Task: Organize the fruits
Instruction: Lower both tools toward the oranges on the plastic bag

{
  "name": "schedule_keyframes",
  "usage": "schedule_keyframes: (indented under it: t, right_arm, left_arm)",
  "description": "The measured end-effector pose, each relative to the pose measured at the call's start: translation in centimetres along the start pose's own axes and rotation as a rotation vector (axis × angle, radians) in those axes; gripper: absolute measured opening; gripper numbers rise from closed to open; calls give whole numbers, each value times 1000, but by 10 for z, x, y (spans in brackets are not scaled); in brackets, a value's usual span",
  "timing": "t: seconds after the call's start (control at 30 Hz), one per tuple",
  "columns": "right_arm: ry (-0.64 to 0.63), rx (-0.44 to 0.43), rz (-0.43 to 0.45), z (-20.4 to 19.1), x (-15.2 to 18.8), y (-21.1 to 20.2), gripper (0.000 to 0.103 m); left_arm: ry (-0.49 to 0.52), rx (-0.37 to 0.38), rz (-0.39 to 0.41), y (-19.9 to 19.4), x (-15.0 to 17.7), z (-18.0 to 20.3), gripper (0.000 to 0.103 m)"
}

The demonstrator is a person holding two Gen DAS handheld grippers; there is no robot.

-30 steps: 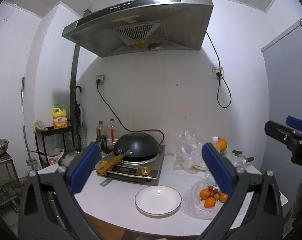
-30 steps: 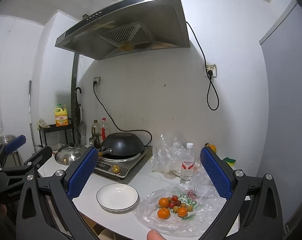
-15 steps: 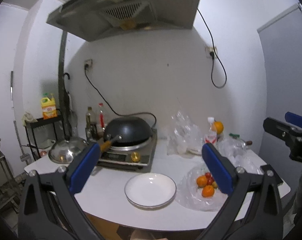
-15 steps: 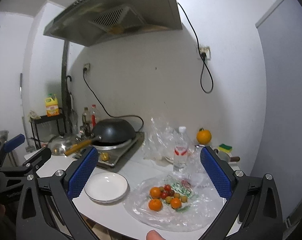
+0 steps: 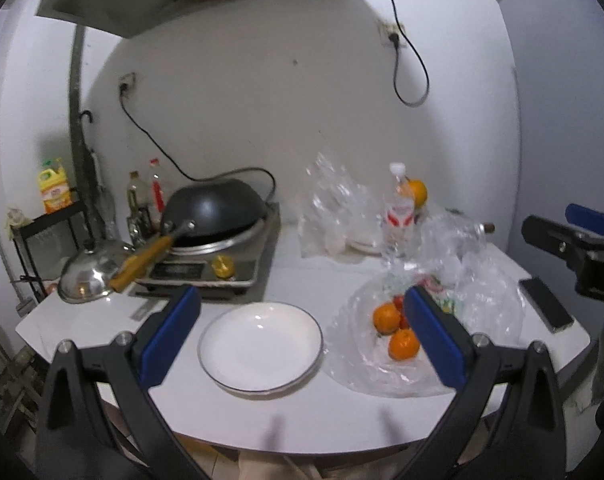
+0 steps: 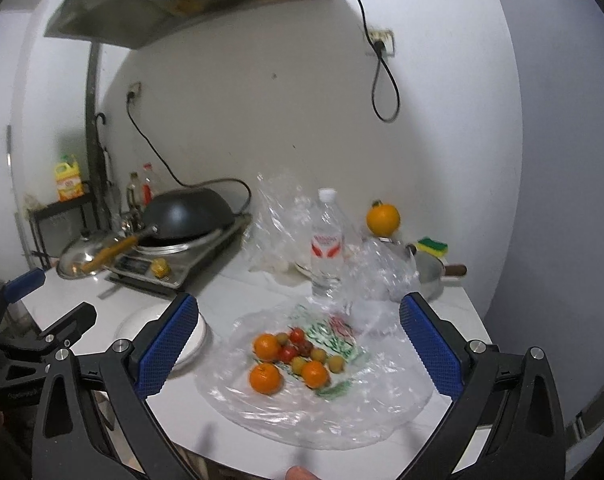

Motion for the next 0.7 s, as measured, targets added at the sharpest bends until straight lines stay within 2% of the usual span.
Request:
schedule_keyframes:
  t: [0.2,0.33,0.7]
  right_arm:
    - [-7,-5,-66,8,20,30,100]
    - [-20,-9,-110,13,35,49,97]
    - [-13,-54,-236,27,73,102,81]
  left_arm:
    - [-1,29,-61,38,17,11,102]
    - [-7,93,-115,64,31,26,102]
    - [47,153,-222,130,62,67,101]
Point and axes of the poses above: each gripper's, at about its wrist camera, not at the fingertips, and y roughly the way its jaws point, z to its right, x to its underside, the point moved 8 cm from there along y, roughly the way its jaws point, and after that the axes turned 14 degrees about x, right-handed, at the moved point
